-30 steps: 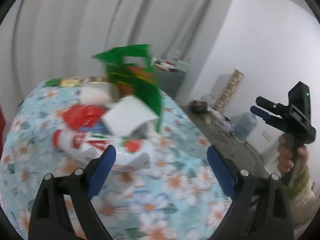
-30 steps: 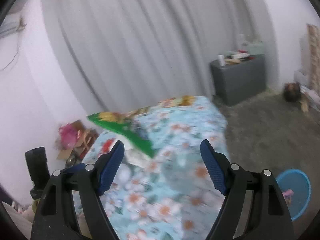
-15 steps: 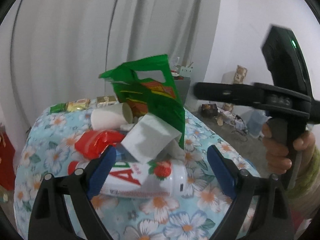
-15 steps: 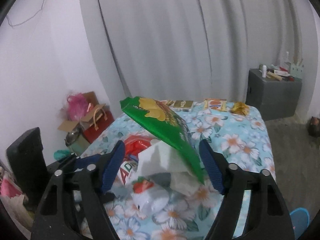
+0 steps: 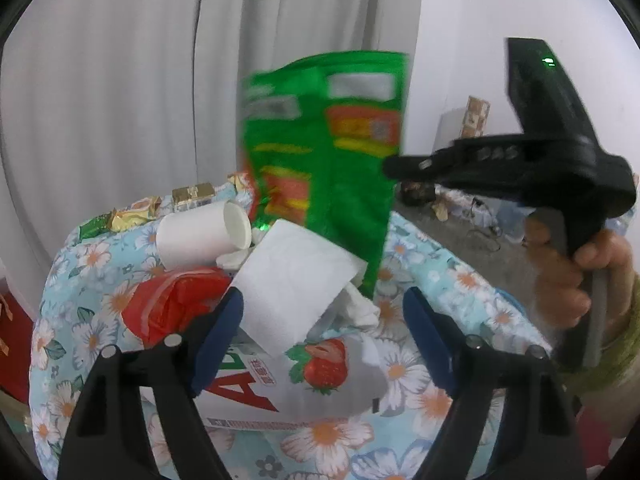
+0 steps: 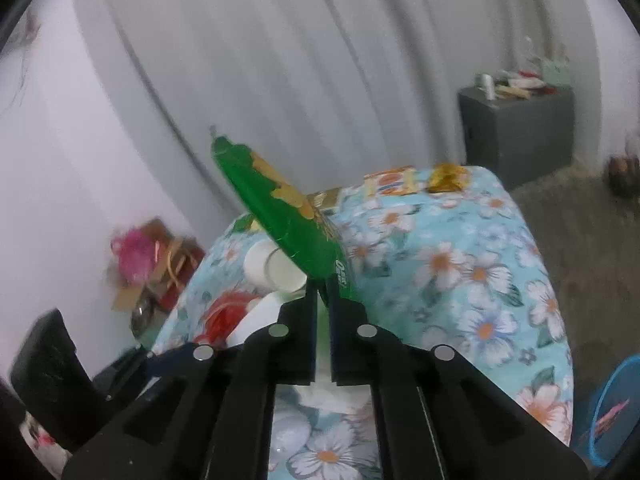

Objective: Collect trash
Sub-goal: 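Return to the bed and grasp the green bag with the right tool, then grasp the white tissue with the left tool while the right tool holds the green bag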

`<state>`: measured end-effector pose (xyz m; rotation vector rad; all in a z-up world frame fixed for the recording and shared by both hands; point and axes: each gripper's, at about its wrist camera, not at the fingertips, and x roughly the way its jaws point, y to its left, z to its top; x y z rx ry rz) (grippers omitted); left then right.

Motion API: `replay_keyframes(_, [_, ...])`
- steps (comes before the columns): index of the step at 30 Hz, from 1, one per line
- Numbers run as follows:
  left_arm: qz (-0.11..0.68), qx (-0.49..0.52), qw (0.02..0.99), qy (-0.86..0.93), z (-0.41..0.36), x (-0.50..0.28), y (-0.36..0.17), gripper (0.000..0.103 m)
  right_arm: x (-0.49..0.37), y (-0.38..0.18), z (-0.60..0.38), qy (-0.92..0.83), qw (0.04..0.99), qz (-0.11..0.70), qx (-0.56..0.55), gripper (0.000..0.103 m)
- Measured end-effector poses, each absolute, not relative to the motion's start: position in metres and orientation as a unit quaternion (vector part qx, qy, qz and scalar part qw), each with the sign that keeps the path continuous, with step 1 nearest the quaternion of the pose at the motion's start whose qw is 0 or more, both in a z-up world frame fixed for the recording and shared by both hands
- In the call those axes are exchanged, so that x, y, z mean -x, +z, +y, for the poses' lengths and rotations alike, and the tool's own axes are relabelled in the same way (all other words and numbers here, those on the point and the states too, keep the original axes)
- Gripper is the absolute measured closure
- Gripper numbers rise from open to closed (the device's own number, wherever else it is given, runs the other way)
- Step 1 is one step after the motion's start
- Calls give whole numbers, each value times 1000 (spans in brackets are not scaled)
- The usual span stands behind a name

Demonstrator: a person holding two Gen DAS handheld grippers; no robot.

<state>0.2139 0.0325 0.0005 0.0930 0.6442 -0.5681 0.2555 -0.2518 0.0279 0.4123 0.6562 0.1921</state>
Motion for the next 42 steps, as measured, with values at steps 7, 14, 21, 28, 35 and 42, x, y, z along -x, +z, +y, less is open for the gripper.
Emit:
replay_keyframes(7, [345,-34,898,-270,25,-231,-2,36,-233,16,-294,87,907,315,-265,102])
replay_keyframes(14, [403,-62,883,-235,15,-255,-10,56,-199,6,-327,76,893,302,-326,102])
replay_keyframes(21, [406,-106,882,-214,9,-253,-8,77,-171,0,-349,57,876,300,-374,102])
replay_keyframes(28, [363,-136,899,-203,10,-239,12,101,-159,0,-358,65,853,307,-416,102])
replay_keyframes(35, [381,22,898,-220,54,-243,46,101,-145,7,-361,64,858,288,-421,102])
replay_keyframes(42, [400,121,893,-166,91,-239,57,102,-131,7,-374,57,849,290,-439,102])
